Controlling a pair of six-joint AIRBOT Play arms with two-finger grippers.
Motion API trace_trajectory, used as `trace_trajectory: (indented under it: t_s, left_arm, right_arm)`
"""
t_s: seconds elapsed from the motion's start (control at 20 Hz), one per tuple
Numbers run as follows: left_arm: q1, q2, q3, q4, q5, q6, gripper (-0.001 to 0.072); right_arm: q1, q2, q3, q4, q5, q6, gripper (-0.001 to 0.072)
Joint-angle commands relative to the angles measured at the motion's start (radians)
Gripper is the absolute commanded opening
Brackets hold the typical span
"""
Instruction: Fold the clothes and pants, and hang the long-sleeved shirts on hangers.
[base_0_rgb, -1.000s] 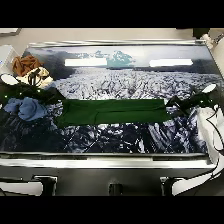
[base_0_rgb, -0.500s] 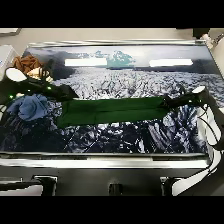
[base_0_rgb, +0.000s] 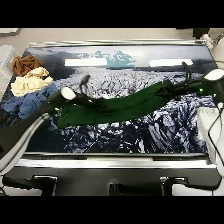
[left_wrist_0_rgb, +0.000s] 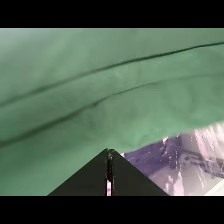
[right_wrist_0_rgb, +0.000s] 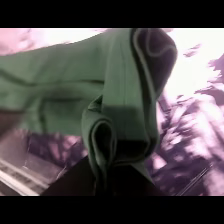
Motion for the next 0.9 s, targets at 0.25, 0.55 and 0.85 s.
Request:
trace_trajectory:
  t_s: [0.25, 0.55, 0.85]
  left_arm:
    - [-0.199, -0.182, -0.003, -0.241, 0.365, -0.314, 0.0031]
    - [-0.443, -0.336, 0.218, -0.565, 0.526, -0.313, 0.0031]
    - [-0.246, -0.339, 0.272, -0.399, 0.195, -0.059, 0.0026]
  right_arm:
    - [0.166, 0.32, 0.001, -0.03, 0.026, 0.186, 0.0037]
    - [0.197, 0.364, 0.001, -0.062, 0.007, 0.25, 0.0037]
    - [0.198, 0.227, 0.001, 0.011, -0.153, 0.214, 0.0037]
